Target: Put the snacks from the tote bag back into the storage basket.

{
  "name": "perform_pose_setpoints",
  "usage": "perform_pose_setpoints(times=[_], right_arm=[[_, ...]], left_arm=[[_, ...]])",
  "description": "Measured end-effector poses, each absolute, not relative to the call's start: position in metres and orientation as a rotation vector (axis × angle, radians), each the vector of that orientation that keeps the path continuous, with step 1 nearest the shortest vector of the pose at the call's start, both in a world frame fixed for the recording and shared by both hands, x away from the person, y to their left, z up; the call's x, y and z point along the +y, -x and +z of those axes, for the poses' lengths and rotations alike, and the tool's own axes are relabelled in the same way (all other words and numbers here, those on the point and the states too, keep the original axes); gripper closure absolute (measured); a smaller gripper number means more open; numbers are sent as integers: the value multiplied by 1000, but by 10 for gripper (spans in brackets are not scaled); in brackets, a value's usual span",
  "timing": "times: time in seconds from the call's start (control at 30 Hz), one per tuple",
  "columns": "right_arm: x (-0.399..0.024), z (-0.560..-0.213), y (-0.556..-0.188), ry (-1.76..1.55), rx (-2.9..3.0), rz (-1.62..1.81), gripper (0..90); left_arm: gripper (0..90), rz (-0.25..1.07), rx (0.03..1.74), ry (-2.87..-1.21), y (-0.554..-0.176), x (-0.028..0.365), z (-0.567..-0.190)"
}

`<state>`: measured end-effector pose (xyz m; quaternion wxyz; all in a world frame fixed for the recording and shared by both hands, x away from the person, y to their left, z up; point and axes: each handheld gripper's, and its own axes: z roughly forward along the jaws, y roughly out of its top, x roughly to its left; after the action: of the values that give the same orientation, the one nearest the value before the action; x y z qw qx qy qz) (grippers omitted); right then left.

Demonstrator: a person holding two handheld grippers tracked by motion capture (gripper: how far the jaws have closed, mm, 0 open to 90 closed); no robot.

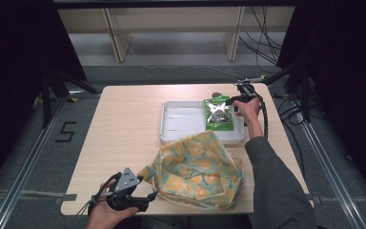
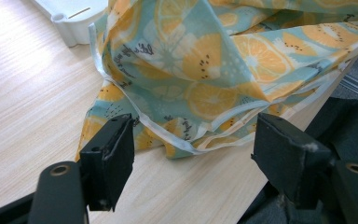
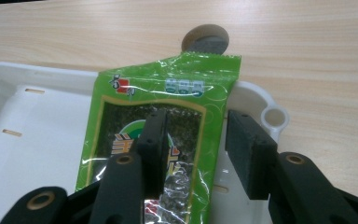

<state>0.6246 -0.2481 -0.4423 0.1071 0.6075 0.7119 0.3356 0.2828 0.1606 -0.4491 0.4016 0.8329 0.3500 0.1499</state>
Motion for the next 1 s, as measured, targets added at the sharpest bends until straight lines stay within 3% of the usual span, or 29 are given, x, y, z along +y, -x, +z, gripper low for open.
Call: perform_pose_setpoints(times=[0.73, 0.8, 1.0], right_arm=[[-247, -421, -602, -1564, 2173, 1040, 547], [-242, -415, -593, -1670, 2147, 1044, 545], [-246, -406, -577, -1497, 2219, 1038, 513]], left_arm=[[287, 384, 898, -2093, -285, 164, -448], [287, 388, 898, -2088, -285, 165, -448], [287, 392, 908, -2090, -285, 166, -447]])
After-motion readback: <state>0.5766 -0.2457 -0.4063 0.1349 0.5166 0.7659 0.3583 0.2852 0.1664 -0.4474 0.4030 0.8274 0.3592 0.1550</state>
